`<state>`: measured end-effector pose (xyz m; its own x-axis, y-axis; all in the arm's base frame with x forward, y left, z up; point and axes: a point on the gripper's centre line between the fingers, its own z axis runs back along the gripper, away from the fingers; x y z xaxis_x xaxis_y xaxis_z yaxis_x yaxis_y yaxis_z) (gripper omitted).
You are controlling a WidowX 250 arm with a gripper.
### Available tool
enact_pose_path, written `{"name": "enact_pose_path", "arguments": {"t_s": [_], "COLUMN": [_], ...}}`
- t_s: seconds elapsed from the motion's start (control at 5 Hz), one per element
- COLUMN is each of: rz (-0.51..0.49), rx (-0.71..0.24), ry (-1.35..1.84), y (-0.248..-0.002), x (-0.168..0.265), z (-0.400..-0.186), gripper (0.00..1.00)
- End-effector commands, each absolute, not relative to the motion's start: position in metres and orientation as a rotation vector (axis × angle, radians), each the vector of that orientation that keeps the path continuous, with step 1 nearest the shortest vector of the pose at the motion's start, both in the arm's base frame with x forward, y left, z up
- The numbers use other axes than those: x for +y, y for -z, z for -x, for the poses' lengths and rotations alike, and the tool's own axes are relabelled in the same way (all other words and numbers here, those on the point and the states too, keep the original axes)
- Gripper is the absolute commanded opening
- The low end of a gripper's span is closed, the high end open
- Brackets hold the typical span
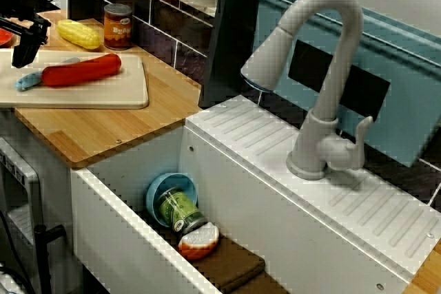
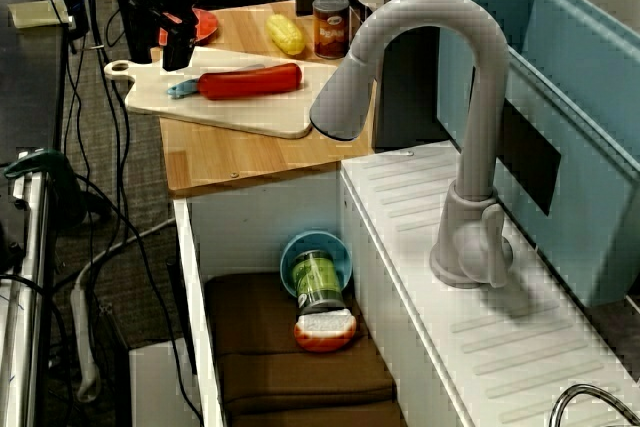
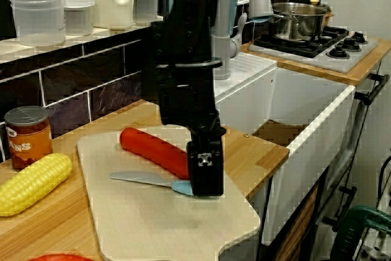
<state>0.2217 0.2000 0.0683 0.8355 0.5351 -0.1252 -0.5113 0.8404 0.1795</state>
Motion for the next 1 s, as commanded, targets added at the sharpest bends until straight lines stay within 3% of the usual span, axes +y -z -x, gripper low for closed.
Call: {"name": "enact_pose_path", "arguments": {"t_s": [0.0,0.8], "rz": [-0.121,-0.178], "rx": [0.14,0.096], "ry": [-0.532,-0.504], "y": [-0.076,-0.057], "x": [0.209,0.185], "z": [-0.227,-0.216], "gripper": [1.0,1.0]}}
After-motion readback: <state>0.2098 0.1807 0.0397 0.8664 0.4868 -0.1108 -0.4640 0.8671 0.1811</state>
